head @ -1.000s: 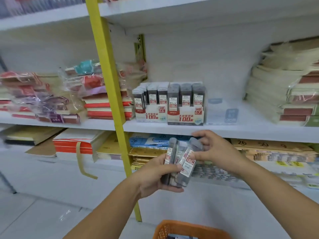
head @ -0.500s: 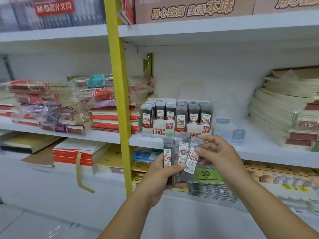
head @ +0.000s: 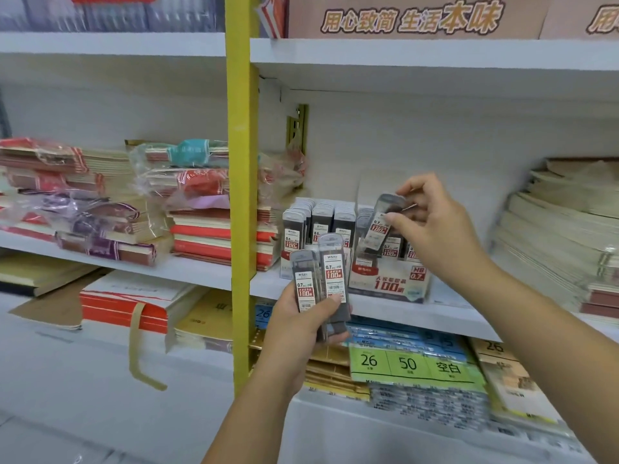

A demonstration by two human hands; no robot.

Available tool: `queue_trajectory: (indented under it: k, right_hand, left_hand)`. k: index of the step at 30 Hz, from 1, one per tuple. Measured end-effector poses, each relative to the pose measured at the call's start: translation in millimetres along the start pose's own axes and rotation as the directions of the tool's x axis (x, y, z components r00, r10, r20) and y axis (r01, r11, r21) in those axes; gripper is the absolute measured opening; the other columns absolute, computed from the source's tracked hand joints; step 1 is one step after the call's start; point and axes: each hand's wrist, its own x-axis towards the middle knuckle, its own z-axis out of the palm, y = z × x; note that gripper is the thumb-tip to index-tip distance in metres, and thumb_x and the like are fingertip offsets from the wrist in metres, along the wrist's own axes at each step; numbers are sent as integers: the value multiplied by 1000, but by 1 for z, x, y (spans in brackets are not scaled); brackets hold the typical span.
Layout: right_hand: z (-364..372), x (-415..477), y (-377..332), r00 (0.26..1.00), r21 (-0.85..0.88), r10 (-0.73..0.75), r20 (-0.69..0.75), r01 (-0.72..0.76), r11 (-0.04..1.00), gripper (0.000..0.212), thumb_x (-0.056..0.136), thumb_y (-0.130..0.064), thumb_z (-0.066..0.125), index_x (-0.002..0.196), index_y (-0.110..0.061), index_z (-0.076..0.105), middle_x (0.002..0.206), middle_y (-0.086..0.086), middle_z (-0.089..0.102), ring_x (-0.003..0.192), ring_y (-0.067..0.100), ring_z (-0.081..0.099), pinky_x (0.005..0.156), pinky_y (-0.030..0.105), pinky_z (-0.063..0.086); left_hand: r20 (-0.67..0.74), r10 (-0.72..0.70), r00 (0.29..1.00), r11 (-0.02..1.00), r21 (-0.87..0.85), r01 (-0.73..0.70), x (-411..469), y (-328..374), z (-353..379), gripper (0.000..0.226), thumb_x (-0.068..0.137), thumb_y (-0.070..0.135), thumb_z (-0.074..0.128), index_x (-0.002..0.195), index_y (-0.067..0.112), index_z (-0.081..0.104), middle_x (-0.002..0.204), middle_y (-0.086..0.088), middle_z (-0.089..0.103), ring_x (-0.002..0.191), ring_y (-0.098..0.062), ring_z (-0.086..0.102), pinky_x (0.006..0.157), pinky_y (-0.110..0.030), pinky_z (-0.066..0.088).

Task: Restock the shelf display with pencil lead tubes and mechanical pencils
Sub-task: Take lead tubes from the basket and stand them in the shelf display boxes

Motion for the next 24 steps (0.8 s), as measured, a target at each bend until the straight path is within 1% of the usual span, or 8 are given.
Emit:
queue_trajectory:
  k: [6, 8, 11, 13, 15, 18, 21, 24]
  right_hand:
    - [20, 7, 22, 993, -208, 45, 108, -22, 978, 27, 81, -23, 75, 88, -37, 53, 87, -15, 56, 73, 1, 55, 64, 14, 41]
    - [24, 6, 25, 997, -319, 5, 81, 21, 948, 22, 83, -24, 74, 97, -31, 59, 88, -18, 47, 76, 0, 49, 65, 13, 35]
    - [26, -2, 29, 1000, -381, -7, 25, 16, 924, 28, 88, -22, 68, 116, -21, 65, 96, -12, 49, 87, 8, 50, 78, 23, 42]
    - [26, -15, 25, 997, -308, -55, -59, 34, 951, 28, 93, -21, 62, 120, -20, 65, 98, -12, 53, 86, 5, 50, 82, 25, 47]
    - [26, -30, 17, 996, -130, -56, -70, 47, 990, 26, 95, -24, 58, 120, -30, 63, 96, -19, 58, 78, -2, 53, 72, 9, 45]
    - [27, -42, 6, 985, 164, 101, 138, -124, 979, 35, 93, -28, 62, 121, -46, 53, 89, -14, 64, 75, -2, 59, 62, 9, 47]
    - [27, -41, 3, 951, 179, 185, 246, -232, 956, 36, 91, -24, 65, 121, -40, 55, 82, -1, 69, 72, 7, 65, 60, 20, 51]
    - [9, -30, 2, 977, 309, 214, 17, -208, 928, 28, 91, -21, 64, 102, -44, 52, 86, -5, 71, 70, -2, 67, 53, 14, 50]
  left_hand:
    - [11, -10, 1000, 1000, 6, 10, 3, 2, -2, 32, 90, 11, 73, 117, 27, 64, 98, 2, 79, 89, -19, 77, 62, -31, 62]
    - [8, -15, 1000, 1000, 22, 15, 3, 2, -2, 33, 88, 12, 76, 115, 28, 66, 101, 4, 79, 91, -18, 77, 63, -33, 62]
    - [9, -26, 1000, 999, 43, 26, 2, 1, 1, 34, 85, 14, 79, 112, 31, 68, 104, 3, 78, 94, -20, 76, 66, -36, 62]
    - [18, -29, 999, 998, 53, 28, 1, 1, 3, 31, 84, 15, 80, 106, 35, 70, 104, 4, 78, 95, -20, 76, 67, -37, 63]
    - [45, -25, 999, 997, 71, 22, 0, 2, 6, 29, 84, 17, 80, 100, 40, 72, 103, 5, 78, 94, -18, 76, 67, -37, 63]
    - [63, -30, 998, 995, 96, 24, -2, 3, 10, 29, 84, 17, 80, 104, 37, 72, 103, 6, 78, 92, -16, 76, 66, -36, 63]
    - [66, -33, 997, 995, 93, 26, -2, 2, 13, 27, 86, 19, 78, 108, 32, 71, 104, 5, 78, 93, -17, 76, 65, -35, 63]
    - [75, -20, 997, 997, 71, 14, -1, 5, 14, 39, 76, 30, 82, 112, 29, 67, 105, 2, 78, 94, -18, 76, 65, -33, 62]
